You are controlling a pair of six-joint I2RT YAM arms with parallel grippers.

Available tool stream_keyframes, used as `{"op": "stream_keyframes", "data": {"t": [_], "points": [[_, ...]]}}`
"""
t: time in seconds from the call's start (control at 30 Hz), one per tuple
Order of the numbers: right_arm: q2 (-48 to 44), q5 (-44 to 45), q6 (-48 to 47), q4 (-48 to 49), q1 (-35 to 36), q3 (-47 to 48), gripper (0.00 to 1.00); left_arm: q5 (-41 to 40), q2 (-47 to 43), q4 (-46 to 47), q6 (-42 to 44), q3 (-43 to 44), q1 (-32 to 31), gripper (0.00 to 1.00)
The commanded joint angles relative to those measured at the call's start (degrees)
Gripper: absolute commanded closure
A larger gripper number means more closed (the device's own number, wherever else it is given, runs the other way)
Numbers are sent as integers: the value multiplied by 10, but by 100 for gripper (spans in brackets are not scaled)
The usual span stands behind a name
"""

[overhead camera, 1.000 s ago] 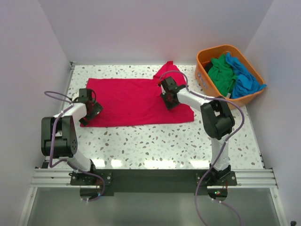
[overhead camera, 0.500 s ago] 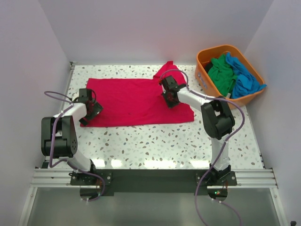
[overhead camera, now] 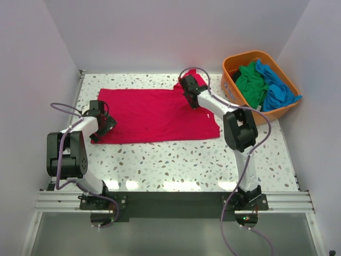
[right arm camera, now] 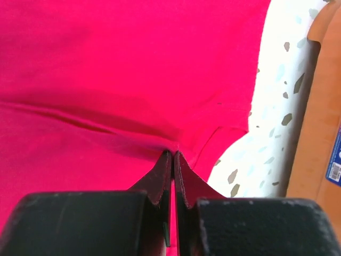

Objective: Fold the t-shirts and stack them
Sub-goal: Fold the tshirt

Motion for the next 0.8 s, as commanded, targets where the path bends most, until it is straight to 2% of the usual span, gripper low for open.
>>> {"op": "stream_keyframes", "data": {"t": [0.0, 0.13, 0.17, 0.2, 0.27, 0.3, 0.33, 0.37, 0.43, 0.53, 0.63, 0.67, 0.77], "points": [[24, 64, -30, -1, -5, 38, 100, -7, 14, -10, 14, -3, 8, 0], [51, 88, -42, 20, -7, 67, 98, -6, 13, -9, 15, -4, 8, 0], [58, 96, -41, 29, -8, 69, 93, -5, 12, -7, 16, -6, 8, 0], [60, 100, -40, 46, -8, 68, 79, -4, 12, -7, 17, -6, 8, 0], [62, 101, -33, 55, -7, 70, 59, -2, 11, -7, 18, -6, 8, 0], [59, 99, -28, 51, -8, 74, 37, -1, 10, -7, 19, -6, 8, 0], [57, 94, -8, 38, -8, 79, 25, -1, 9, -7, 19, -5, 8, 0], [52, 95, 11, 24, -8, 83, 15, -4, 7, -11, 19, -4, 8, 0], [17, 89, 54, -2, -8, 64, 4, -6, 7, -17, 18, 2, 8, 0], [-66, 35, 153, -3, -7, -26, 1, -2, -3, -25, 17, 8, 7, 0], [-145, -65, 215, 44, -7, -143, 1, -2, -23, -40, 11, 26, 6, 0], [-161, -114, 223, 65, -7, -182, 1, 2, -30, -46, 10, 31, 4, 0], [-162, -159, 243, 75, -7, -209, 1, 14, -37, -47, 12, 47, 4, 0]]}}
